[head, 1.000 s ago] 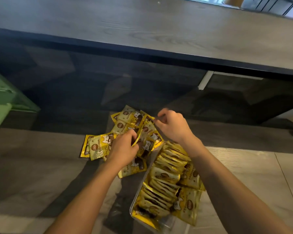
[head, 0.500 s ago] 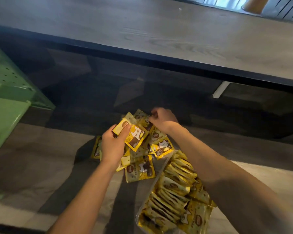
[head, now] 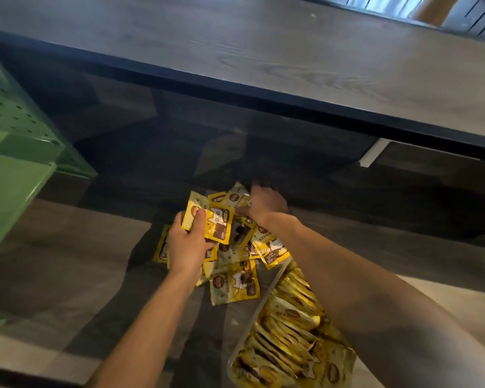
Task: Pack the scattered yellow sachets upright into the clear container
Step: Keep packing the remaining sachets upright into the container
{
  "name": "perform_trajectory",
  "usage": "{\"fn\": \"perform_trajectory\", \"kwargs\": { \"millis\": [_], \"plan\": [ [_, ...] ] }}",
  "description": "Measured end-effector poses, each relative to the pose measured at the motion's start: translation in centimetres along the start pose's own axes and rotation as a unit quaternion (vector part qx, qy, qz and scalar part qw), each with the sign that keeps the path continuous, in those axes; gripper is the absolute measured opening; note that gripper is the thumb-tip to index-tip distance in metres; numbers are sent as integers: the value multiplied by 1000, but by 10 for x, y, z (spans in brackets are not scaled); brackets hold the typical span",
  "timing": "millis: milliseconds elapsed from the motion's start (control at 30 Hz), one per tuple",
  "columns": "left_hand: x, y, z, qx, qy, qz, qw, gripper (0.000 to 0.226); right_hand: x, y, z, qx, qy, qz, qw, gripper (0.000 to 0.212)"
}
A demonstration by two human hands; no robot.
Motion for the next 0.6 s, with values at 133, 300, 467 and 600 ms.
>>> {"fn": "perform_trajectory", "kwargs": {
  "millis": [133,300,467,600],
  "plan": [
    [-3,-3,1,-55,7,-30,998,36,-4,0,-5,-14,49,8,999,78],
    [-4,-3,3,-127,-7,-71,989,18,-11,9,-11,114,43,17,992,51],
    [-8,2,4,-106,-34,-76,991,11,-23,24,-14,403,-11,27,915,40],
    [-11,5,1,-115,-28,-85,989,22,-45,28,-19,578,-21,39,815,39]
  ]
}}
Point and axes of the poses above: each hand's wrist, its own x-axis towards the middle knuckle, its own z-axis out of the palm, y = z × x, the point moved 5 cm from there along x, towards the middle knuckle, and after that the axes turned 13 degrees about -y, right-handed, at the moved point
